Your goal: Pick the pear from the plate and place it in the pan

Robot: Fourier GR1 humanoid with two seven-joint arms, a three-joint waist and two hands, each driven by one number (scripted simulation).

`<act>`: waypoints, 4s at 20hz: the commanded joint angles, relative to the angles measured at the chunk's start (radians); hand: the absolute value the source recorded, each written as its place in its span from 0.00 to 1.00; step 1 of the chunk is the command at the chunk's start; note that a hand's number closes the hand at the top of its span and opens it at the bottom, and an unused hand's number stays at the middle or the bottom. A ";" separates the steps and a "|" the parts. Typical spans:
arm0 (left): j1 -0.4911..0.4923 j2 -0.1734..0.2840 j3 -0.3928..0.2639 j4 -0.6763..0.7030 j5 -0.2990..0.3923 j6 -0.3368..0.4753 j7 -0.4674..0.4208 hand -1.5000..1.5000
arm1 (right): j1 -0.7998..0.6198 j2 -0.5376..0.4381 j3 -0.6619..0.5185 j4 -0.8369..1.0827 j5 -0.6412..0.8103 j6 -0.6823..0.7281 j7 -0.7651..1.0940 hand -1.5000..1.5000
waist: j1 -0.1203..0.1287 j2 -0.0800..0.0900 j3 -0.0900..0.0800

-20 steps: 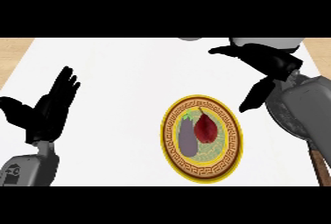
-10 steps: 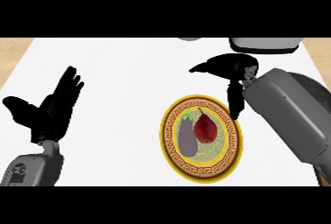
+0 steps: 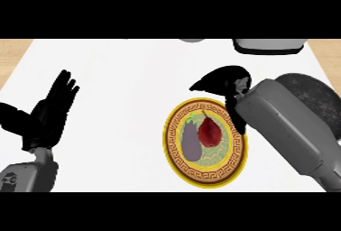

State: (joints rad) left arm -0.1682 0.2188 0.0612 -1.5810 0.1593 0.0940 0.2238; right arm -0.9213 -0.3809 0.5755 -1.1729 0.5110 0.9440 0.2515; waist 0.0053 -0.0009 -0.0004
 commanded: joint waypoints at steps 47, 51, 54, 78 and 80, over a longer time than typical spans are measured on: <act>0.004 -0.046 0.057 0.058 -0.046 -0.067 -0.046 0.50 | 0.119 0.332 -0.080 0.400 0.601 -0.220 -0.147 0.00 | 0.005 0.004 0.000; -0.049 -0.061 0.036 0.033 -0.055 -0.039 0.022 0.50 | 0.131 0.332 -0.042 0.462 0.621 -0.322 -0.278 1.00 | 0.008 0.007 0.001; -0.030 -0.075 0.017 -0.015 -0.068 -0.022 0.047 0.50 | 0.090 0.308 -0.059 0.505 0.639 -0.372 -0.349 1.00 | 0.013 0.007 0.001; 0.019 -0.039 0.075 -0.014 -0.061 -0.032 0.028 0.50 | 0.325 0.346 -0.294 -0.137 0.785 -0.762 0.319 1.00 | -0.066 -0.025 0.000; 0.035 -0.053 0.072 0.014 -0.067 -0.036 -0.021 0.50 | 0.295 0.337 -0.287 -0.242 0.828 -0.742 0.385 1.00 | -0.058 -0.020 -0.001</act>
State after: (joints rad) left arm -0.1346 0.1721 0.1380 -1.5778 0.1036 0.0540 0.2226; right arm -0.6382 -0.0473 0.2600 -1.2329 1.2626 0.2202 0.5058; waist -0.0532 -0.0227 -0.0011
